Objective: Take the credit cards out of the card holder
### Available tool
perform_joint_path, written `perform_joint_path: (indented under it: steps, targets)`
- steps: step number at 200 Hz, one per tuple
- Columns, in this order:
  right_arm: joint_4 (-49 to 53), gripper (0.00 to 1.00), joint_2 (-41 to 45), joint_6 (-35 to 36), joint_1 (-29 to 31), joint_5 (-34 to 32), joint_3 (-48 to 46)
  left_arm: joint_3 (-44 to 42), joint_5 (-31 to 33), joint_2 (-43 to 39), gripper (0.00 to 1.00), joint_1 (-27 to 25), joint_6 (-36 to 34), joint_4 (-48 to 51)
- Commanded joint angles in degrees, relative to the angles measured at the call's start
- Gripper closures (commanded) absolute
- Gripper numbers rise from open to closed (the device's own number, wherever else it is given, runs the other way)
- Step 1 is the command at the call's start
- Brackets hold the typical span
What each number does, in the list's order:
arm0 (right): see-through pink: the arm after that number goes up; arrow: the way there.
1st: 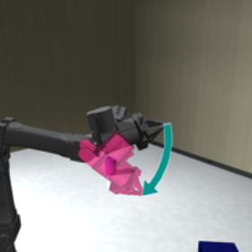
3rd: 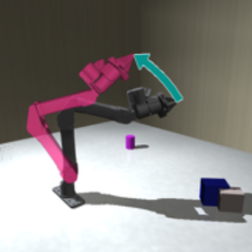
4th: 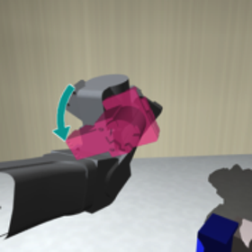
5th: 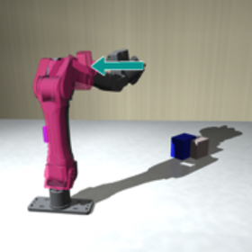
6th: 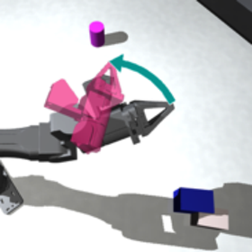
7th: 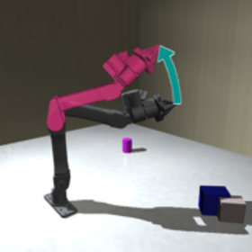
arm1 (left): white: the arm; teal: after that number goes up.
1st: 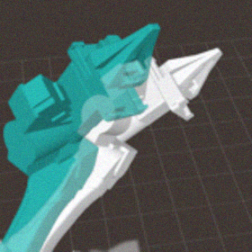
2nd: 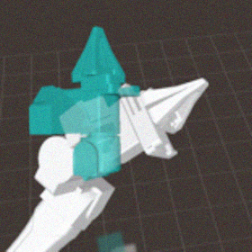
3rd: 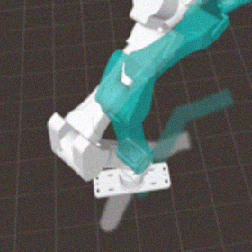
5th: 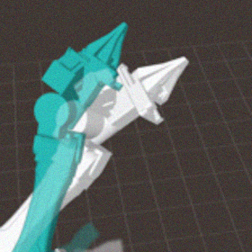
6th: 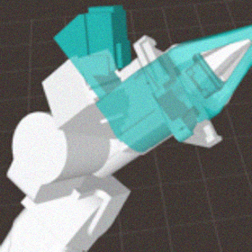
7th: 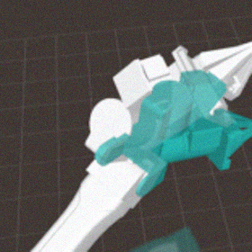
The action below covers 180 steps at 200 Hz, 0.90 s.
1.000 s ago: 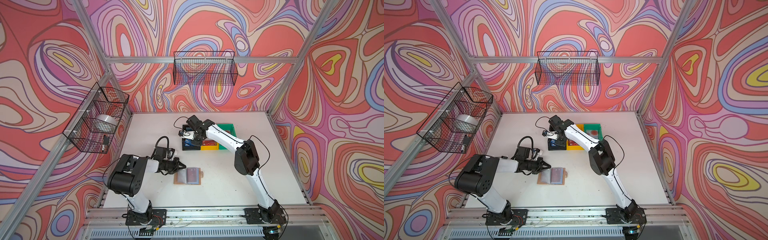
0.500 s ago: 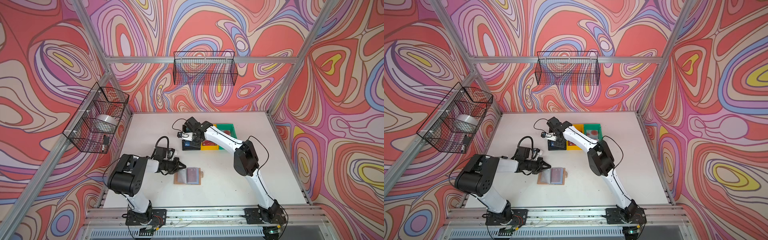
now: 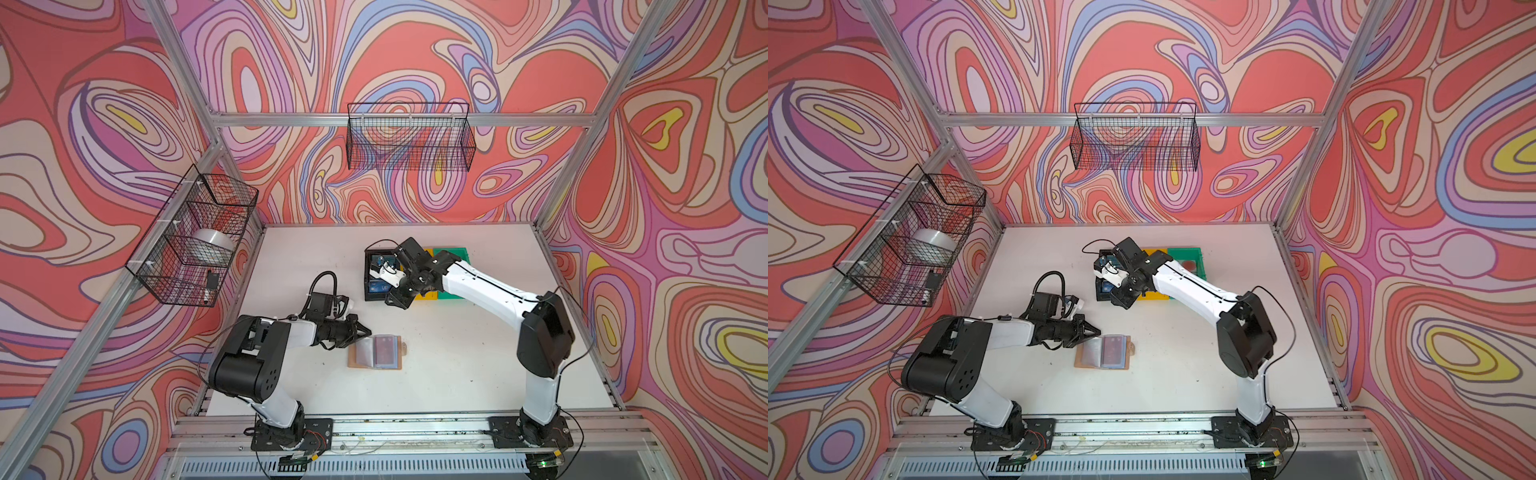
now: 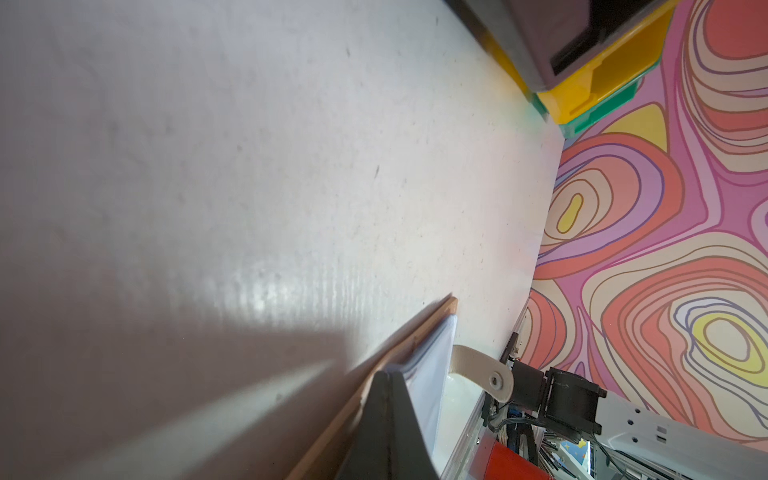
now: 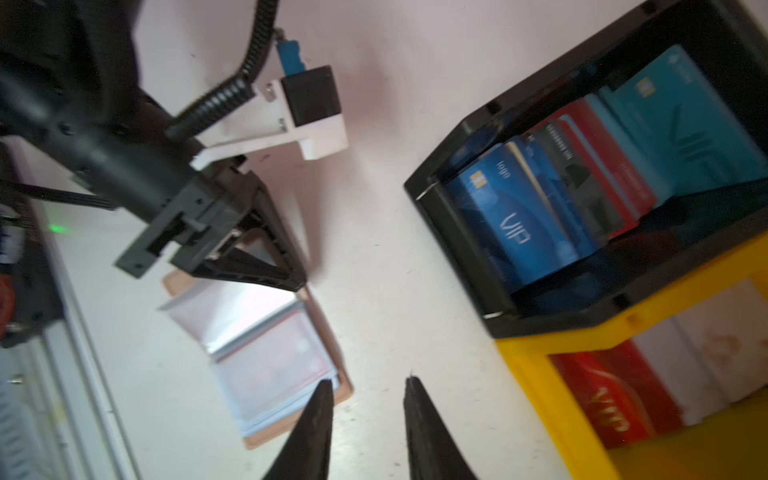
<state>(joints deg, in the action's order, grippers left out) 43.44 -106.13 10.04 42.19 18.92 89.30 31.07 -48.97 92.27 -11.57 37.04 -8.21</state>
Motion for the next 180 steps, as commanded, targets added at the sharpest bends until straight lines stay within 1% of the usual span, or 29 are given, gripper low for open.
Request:
perform_joint_path:
  steps: [1,25,53,75,80,112,180]
  targets:
    - [-11.02,0.67,2.78,-13.51,0.61,10.18,-11.33,0.90,0.63,-1.68,1.00,0.15,-0.99,3.75]
    - [-18.53,0.68,4.26,-19.40,0.87,13.24,-20.56,0.90,0.48,-3.27,1.00,0.07,-0.51,4.59]
    - [-21.76,0.68,3.23,-21.60,0.85,14.46,-24.43,0.04,2.15,-6.16,1.00,-0.73,-0.41,6.79]
    - [-21.65,0.67,1.70,-21.38,0.90,14.88,-24.60,-1.01,3.78,-9.14,1.00,-1.81,0.73,7.31]
    - [-21.67,0.67,1.24,-21.31,0.87,15.05,-24.61,-3.27,4.31,-9.84,1.00,-2.02,1.11,7.24]
    - [-22.26,0.67,-0.61,-21.40,0.82,16.31,-24.52,-6.50,6.42,-13.69,1.00,-3.32,3.03,7.02]
    - [-22.78,0.67,-1.07,-22.32,0.87,16.78,-26.19,-10.60,8.09,-16.98,1.00,-4.16,4.48,6.97]
